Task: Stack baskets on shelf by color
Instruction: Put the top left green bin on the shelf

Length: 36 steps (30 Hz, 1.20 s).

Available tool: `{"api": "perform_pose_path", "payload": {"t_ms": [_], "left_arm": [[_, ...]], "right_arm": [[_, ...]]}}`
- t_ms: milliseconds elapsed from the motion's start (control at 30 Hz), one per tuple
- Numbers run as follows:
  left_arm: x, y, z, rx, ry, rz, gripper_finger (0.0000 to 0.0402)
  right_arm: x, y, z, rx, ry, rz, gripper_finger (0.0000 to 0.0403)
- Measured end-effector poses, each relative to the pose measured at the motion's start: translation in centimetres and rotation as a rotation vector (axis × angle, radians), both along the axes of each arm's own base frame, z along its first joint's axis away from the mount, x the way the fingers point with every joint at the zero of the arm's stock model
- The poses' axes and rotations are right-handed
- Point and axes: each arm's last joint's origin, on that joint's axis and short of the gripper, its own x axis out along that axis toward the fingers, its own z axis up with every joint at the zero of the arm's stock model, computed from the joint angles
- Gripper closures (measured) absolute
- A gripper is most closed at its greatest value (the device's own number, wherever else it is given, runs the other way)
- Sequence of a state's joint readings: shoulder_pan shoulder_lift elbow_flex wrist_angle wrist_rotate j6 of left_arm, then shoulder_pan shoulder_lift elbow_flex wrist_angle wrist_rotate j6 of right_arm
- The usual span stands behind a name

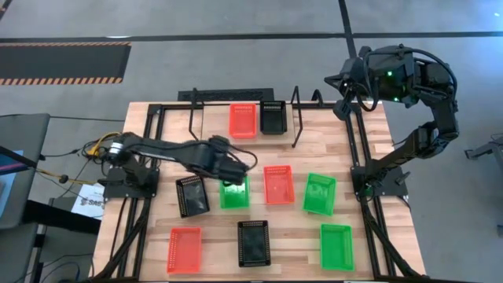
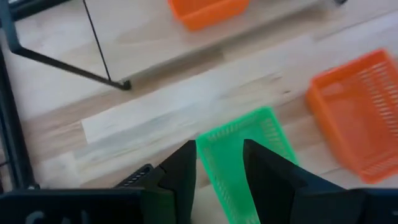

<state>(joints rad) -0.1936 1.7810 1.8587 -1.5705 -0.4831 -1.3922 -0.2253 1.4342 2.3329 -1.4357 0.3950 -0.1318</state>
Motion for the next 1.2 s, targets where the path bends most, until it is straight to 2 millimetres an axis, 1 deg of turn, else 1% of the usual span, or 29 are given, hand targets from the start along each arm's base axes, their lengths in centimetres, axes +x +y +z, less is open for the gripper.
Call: {"api": "perform_pose_path", "payload": {"t_ms": [33,100,167,300,333,400,467,500,567,667,700,800,933,1033,1200], "left_arm": [[-0.6,0.0,0.5,0.002,-0.021,-0.005,0.0283],[-2.5,0.1,1.2,0.007,-0.041,0.001,0.0283],[-4.7,0.3,1.1,-0.004,-0.059,0.043,0.0283],[-9.5,0.9,-0.3,-0.052,-0.112,0.226,0.0284],[-10.3,0.8,-0.9,-0.069,-0.126,0.259,0.0284],[-10.8,0.6,-2.1,-0.107,-0.203,0.285,0.0284],[-10.8,0.4,-3.1,-0.133,-0.288,0.277,0.0284],[-10.4,0.3,-3.7,-0.145,-0.335,0.258,0.0284],[-9.2,0.0,-4.8,-0.169,-0.409,0.203,0.0284],[-7.7,-0.1,-6.3,-0.206,-0.450,0.164,0.0284],[-7.3,-0.1,-6.8,-0.223,-0.440,0.169,0.0284],[-6.8,0.0,-8.5,-0.276,-0.322,0.220,0.0284],[-6.0,-0.1,-10.3,-0.345,-0.193,0.256,0.0284],[-5.1,-0.1,-11.3,-0.374,-0.166,0.240,0.0284],[-3.7,0.0,-12.4,-0.390,-0.188,0.233,0.0284]], "right_arm": [[0.0,0.0,0.0,0.000,0.000,0.000,0.0397],[0.0,0.0,0.0,0.000,0.000,0.000,0.0398],[0.0,0.0,0.0,0.000,0.000,0.000,0.0398],[0.0,0.0,0.0,0.000,-0.001,0.000,0.0397],[0.0,0.0,0.0,-0.001,-0.005,0.000,0.0397],[0.1,0.0,0.2,-0.004,-0.019,0.000,0.0398],[0.2,0.0,0.3,-0.007,-0.033,0.000,0.0398],[0.2,0.0,0.4,-0.010,-0.042,0.000,0.0398],[0.4,-0.1,0.4,-0.012,-0.052,0.000,0.0397],[0.7,-0.2,0.5,-0.015,-0.066,0.000,0.0398],[0.9,-0.2,0.5,-0.015,-0.066,0.000,0.0398],[1.3,-0.3,0.4,-0.014,-0.064,0.000,0.0397],[2.4,-0.5,-0.1,-0.006,-0.034,0.002,0.0397],[3.1,-0.7,-0.4,-0.008,-0.016,0.005,0.0398],[3.8,-0.9,-0.7,-0.018,0.012,0.015,0.0397]]}}
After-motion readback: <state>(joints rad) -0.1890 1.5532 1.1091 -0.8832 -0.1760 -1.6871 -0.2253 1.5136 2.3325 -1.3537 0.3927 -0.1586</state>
